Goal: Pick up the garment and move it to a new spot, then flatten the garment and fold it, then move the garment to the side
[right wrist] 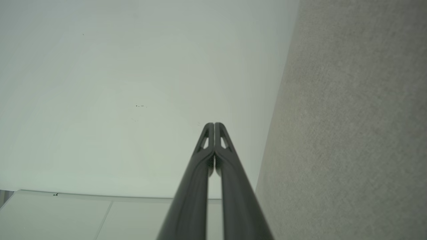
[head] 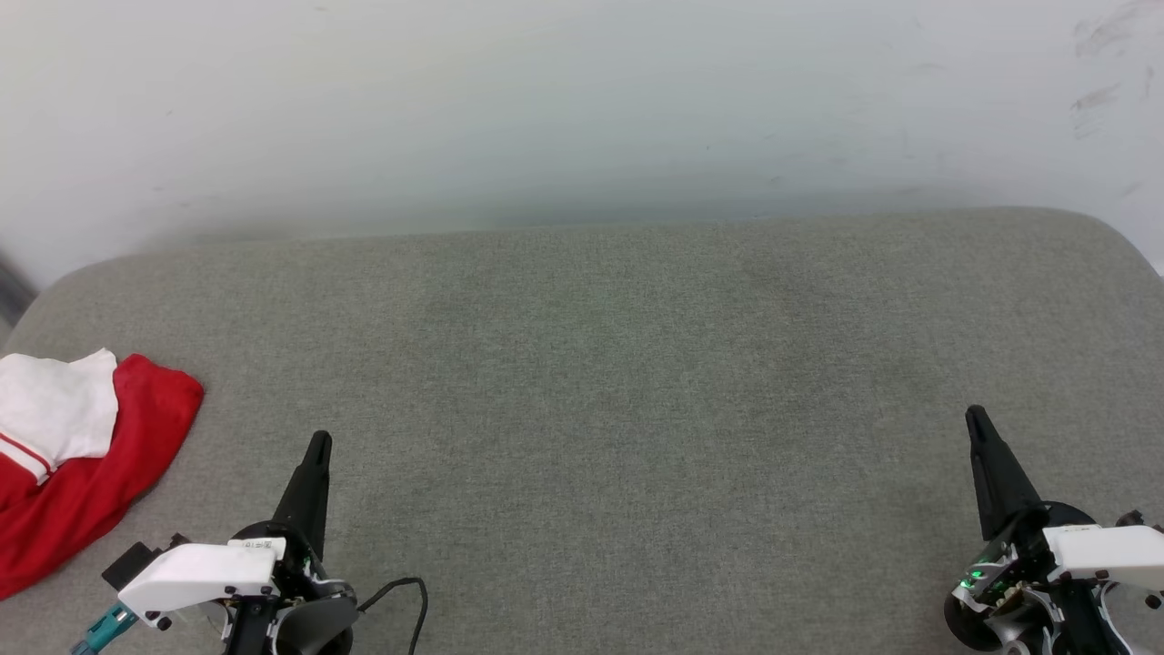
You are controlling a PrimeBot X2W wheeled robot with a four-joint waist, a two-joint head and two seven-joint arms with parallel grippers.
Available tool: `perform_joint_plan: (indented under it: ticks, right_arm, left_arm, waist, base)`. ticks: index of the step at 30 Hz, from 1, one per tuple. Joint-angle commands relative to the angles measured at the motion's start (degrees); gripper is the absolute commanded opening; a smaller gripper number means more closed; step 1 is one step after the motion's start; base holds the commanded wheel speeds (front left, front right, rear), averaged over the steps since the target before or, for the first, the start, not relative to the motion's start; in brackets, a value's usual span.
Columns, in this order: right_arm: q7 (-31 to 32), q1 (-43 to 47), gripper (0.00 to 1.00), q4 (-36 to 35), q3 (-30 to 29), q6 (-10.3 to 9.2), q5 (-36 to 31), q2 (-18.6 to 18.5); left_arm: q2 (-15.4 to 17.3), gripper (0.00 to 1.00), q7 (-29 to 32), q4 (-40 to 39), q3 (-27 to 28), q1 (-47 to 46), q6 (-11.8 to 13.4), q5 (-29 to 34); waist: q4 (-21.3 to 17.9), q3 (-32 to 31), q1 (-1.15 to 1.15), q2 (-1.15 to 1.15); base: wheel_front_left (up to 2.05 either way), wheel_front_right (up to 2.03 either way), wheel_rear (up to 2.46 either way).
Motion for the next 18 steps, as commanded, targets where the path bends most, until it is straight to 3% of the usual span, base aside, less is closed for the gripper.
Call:
perform_joint_plan:
  ticks: [1, 18]
  right_arm:
    - [-0.01, -0.65, 0.00, 0.03, 0.03, 0.00, 0.05, 0.24]
    - [-0.02, -0.66, 0.00, 0.03, 0.03, 0.00, 0.06, 0.24]
  left_arm:
    - [-0.13, 0.00, 0.16, -0.02, 0.18, -0.31, -0.16, 0.17]
    - [-0.13, 0.00, 0.13, -0.02, 0.15, -0.31, -0.16, 0.15]
  waist:
    - [0.00, 0.00, 0.00, 0.00]
    - [0.00, 0.00, 0.00, 0.00]
  base:
    - [0.00, 0.00, 0.00]
    - [0.00, 0.00, 0.00]
